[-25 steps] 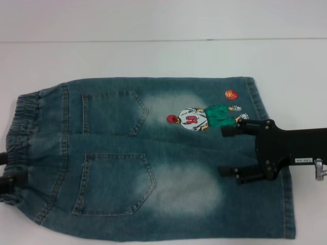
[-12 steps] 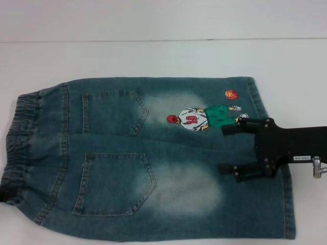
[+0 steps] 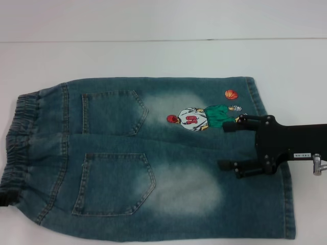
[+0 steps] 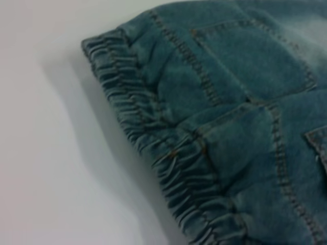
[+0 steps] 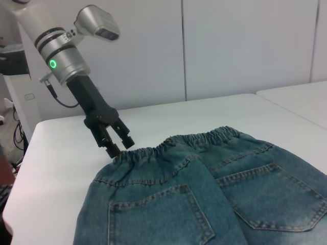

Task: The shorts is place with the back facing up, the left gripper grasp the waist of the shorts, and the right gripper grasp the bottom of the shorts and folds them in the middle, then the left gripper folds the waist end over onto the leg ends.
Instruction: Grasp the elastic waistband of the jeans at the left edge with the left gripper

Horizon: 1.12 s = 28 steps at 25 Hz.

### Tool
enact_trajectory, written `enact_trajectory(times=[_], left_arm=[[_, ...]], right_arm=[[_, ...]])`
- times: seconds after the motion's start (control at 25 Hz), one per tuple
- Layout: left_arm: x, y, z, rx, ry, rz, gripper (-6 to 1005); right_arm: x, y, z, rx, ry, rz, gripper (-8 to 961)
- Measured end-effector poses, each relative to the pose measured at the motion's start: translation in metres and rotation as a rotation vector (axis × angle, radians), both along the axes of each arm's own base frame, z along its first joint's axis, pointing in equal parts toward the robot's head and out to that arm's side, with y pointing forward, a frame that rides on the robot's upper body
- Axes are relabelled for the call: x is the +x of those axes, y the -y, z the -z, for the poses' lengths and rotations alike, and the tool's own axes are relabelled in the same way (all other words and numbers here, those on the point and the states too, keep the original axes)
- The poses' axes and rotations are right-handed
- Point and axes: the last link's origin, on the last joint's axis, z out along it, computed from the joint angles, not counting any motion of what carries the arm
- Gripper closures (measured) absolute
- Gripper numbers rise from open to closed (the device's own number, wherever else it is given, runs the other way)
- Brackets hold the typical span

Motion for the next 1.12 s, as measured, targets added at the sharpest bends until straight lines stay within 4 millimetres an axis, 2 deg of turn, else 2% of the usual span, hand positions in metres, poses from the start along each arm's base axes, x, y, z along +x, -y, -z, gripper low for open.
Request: enact_trajectory(times=[0.28, 0.6, 0.92, 1.12], left_arm=[[-0.001, 0.001, 0.005, -0.016, 0.007, -0.013, 80], [0.004, -0.006, 0.012, -0.049, 0.023, -0.010, 82], [0.005, -0.011, 0.012, -0.062, 0.013, -0.047, 495], [0.004, -0.012, 0.007, -0.048, 0.020, -0.061, 592]], right_arm=[[0.000, -0.002, 0.001, 0.005, 0.010, 0.000, 21], [0.000, -0.003, 0.001, 0.011, 0.015, 0.003, 23], [0.003, -0.003, 0.001, 0.020, 0.023, 0.014, 25], [0.005, -0.001, -0.001, 0.007, 0.012, 0.041, 27]])
